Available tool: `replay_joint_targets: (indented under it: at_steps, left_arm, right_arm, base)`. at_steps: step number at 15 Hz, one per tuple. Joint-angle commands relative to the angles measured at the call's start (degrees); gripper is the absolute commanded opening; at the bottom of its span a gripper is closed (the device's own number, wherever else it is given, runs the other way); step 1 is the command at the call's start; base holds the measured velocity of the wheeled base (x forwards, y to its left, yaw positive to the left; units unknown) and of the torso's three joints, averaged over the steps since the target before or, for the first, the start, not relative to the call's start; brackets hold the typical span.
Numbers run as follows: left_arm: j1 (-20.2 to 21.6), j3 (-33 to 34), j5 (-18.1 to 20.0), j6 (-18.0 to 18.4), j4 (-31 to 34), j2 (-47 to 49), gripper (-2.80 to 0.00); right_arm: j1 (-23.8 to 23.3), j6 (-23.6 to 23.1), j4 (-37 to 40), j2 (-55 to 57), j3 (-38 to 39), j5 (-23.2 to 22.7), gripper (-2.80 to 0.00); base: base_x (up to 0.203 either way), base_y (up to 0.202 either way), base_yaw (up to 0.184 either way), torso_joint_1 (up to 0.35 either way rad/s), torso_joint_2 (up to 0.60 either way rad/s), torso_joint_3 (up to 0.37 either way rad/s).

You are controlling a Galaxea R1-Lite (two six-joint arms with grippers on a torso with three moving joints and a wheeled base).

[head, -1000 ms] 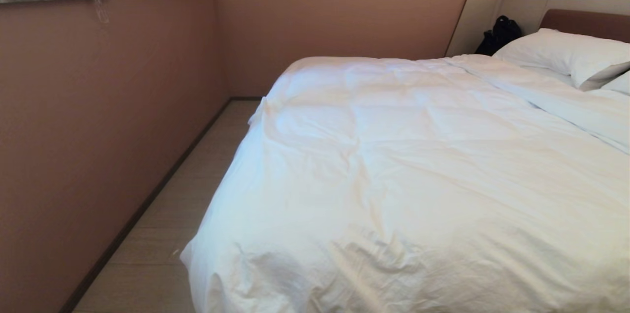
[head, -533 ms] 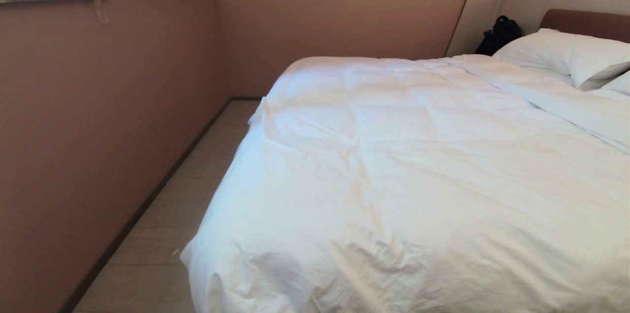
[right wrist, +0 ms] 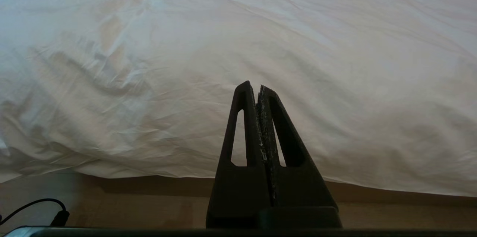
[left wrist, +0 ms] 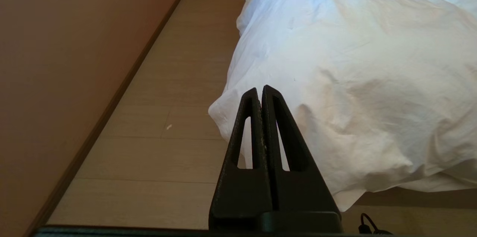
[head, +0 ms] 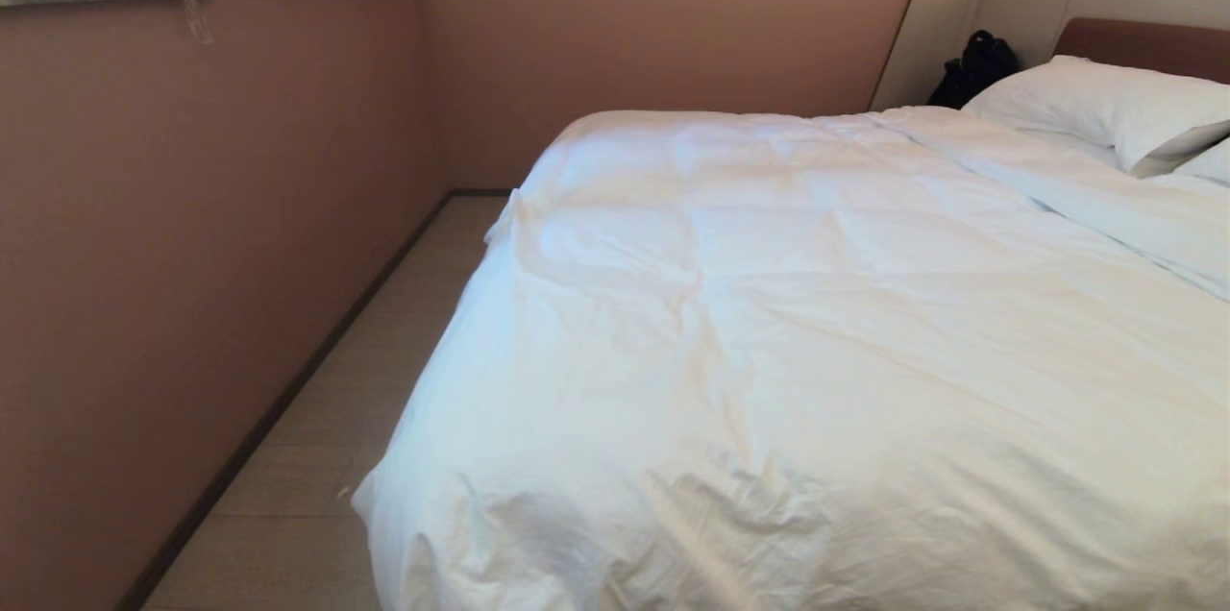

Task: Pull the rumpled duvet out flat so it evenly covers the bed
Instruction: Flatten the corners of the folded blanket

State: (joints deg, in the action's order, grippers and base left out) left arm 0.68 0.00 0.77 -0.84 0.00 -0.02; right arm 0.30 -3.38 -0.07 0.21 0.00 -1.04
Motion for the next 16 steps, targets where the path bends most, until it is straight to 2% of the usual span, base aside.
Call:
replay_joint_targets:
  at_steps: [1,6,12,16]
  left_arm:
    - [0.0,0.0,-0.1,0.1,0.0,0.0,-2.80]
    - [0.0,-0.2,-0.1,0.0,-0.2,0.0,-2.80]
    - [0.0,-6.9,1.5,-0.8,0.1,2.9,-2.80]
    - [0.0,-13.2,8.4,-8.3,-1.1,15.0,-2.80]
  right_arm:
    - [0.0,0.0,0.0,0.0,0.0,0.0,-2.80]
    - [0.0,0.0,0.0,0.0,0.0,0.0,-2.80]
    - [0.0,0.0,0.0,0.0,0.0,0.0,-2.80]
    - [0.0,0.0,0.0,0.0,0.0,0.0,-2.80]
  base:
    - [0.000,0.000,0.000,0.000,0.00,0.000]
    - [0.000,0.000,0.000,0.000,0.00,0.000]
    - [0.000,0.000,0.000,0.000,0.00,0.000]
    - [0.000,0.000,0.000,0.000,0.00,0.000]
